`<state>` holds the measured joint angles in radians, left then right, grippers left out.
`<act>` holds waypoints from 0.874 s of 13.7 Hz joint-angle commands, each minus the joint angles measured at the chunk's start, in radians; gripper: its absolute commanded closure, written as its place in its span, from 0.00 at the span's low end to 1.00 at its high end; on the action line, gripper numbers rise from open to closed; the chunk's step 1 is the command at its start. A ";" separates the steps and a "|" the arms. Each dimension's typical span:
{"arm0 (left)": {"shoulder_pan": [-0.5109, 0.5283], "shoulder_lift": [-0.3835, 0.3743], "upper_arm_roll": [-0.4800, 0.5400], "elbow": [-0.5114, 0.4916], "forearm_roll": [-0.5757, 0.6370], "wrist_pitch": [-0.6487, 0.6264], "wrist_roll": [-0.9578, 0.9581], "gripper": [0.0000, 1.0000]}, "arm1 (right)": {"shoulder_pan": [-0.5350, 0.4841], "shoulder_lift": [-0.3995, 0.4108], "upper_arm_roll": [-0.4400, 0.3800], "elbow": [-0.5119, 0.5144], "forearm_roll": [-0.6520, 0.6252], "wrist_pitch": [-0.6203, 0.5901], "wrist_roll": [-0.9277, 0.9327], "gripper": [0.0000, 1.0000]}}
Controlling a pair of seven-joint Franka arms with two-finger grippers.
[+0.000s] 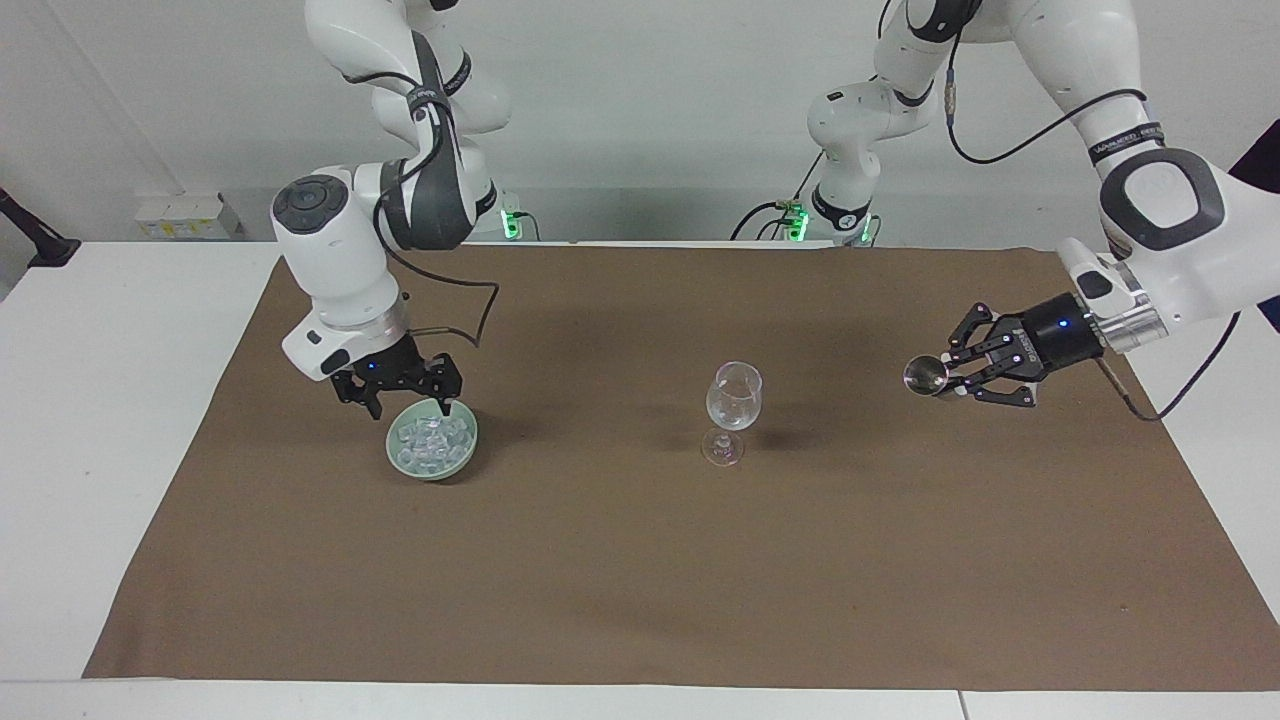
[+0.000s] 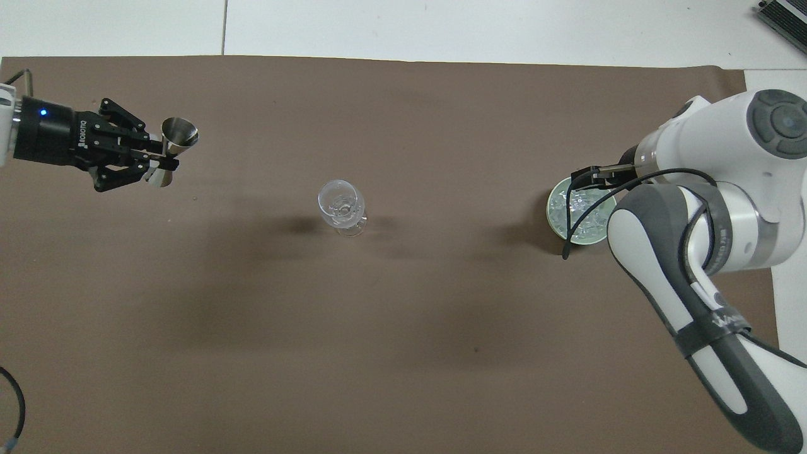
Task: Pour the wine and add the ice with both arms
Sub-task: 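Carry the cup back with the left gripper while the right gripper reaches the container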
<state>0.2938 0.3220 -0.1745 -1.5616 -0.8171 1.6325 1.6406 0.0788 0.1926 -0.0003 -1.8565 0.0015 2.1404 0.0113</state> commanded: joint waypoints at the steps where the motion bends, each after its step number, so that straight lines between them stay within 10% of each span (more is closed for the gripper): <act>1: 0.088 0.052 -0.016 -0.040 -0.118 -0.062 0.213 1.00 | -0.007 -0.007 0.002 -0.064 0.002 0.058 -0.051 0.00; 12: 0.329 0.347 -0.017 -0.080 -0.261 -0.243 0.602 1.00 | 0.010 0.050 0.002 -0.165 -0.026 0.225 -0.056 0.07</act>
<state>0.5876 0.6134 -0.1781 -1.6533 -1.0382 1.4176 2.2085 0.0874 0.2417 0.0005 -2.0078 -0.0079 2.3388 -0.0277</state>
